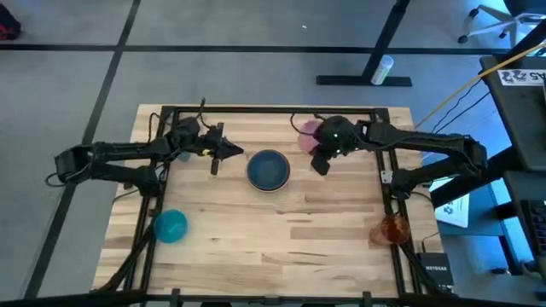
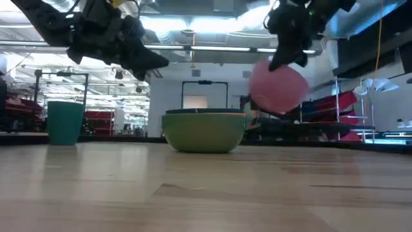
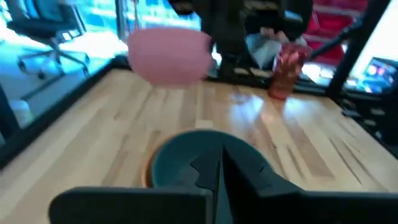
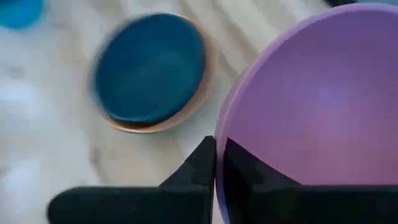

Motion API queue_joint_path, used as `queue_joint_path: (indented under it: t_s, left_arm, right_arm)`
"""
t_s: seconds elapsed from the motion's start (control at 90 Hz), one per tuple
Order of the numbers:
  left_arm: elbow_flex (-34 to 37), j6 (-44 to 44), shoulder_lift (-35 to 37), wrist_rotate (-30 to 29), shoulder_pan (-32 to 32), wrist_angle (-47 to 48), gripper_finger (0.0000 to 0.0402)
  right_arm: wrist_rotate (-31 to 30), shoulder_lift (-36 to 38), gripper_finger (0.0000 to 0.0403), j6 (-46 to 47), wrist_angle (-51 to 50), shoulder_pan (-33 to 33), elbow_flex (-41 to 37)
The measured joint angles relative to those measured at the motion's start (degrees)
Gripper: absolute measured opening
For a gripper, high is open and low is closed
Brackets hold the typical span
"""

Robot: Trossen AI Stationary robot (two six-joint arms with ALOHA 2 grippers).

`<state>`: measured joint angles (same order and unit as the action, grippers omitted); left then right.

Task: Nest bowls inside each other
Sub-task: Stack the pink bowl on top of the blue bowl

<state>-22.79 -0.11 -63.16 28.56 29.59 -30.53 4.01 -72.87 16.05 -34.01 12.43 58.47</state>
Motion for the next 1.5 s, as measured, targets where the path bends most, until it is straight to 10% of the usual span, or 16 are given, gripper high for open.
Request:
queue_joint_path:
  t_s: [0.7,1.5]
  left_arm:
    - [2.89,-1.33,0.02,3.7,3.9,-6.19,0.0]
    - [2.91,-3.99,0.04,12.09,12.08,-12.13,0.0]
  right_arm:
    - [7.13,-18.08,0.0,-3.05,0.5,-4.6,17.35]
    - [10.75,-24.88,0.0,-1.39,4.16,-4.62,18.04]
